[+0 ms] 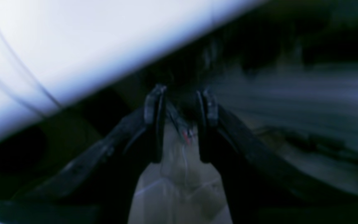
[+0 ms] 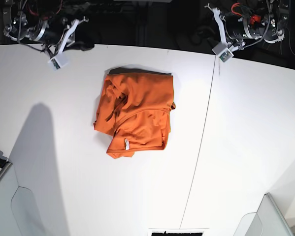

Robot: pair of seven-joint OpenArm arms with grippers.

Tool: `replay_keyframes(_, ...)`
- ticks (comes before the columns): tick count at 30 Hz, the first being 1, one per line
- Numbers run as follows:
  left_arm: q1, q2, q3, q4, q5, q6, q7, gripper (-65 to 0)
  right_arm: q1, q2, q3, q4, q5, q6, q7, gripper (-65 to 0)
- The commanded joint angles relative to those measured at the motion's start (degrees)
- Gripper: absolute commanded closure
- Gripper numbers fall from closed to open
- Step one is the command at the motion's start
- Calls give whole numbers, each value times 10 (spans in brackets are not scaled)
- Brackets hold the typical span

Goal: Layout the t-shirt on the table in an organized manner, then fold the t-shirt properly

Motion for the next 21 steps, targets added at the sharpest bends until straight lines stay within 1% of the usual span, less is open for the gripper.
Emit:
replay_keyframes(1,13,-5,-5,10,-4,-5,-13,-180,-15,16,-7,9,9,10,12,0)
replay_keyframes(3,45,-3,-4,10,11,-5,-23,-180,-49,36,-40,8,-19,10,14,0)
replay_keyframes(4,60,-2,-4,9,23,-5,-38,-180,-64,45,-61,8,-37,10,18,0)
replay_keyframes(6,85,-3,0,-4,67,-5,-85,-180,-88,61,-109,5,-83,9,41,0)
replay_keyframes(8,93,-2,15,-43,120,-5,-132,-180,-103,70,-156,-7,-147,9,71,0)
replay_keyframes(9,90,-3,28,-70,143,-5,-145,-180,-105,70,-175,-21,-179,9,79,0)
replay_keyframes(10,84,-3,43,-100,158,-5,-146,-180,-105,69,-191,-42,-206,9,82,0)
replay_keyframes(12,59,-3,82,-172,181,-5,-145,-180,-95,69,-217,-94,-237,2,95,0)
replay_keyframes(14,21,-3,126,-255,196,-5,-146,-180,-74,69,-237,-156,-241,-2,114,0)
replay_keyframes(16,-26,-2,174,-342,210,-5,-158,-180,-44,61,-253,-221,-241,-2,128,0)
replay_keyframes(17,-49,-2,199,-387,217,6,-173,-180,-29,53,-258,-254,-246,-2,128,0)
replay_keyframes(18,-72,1,223,-430,224,23,-188,-180,-14,44,-261,-286,-254,-2,127,0)
replay_keyframes(21,-137,23,278,-543,256,59,-212,-180,31,21,-261,-370,-271,-2,127,0)
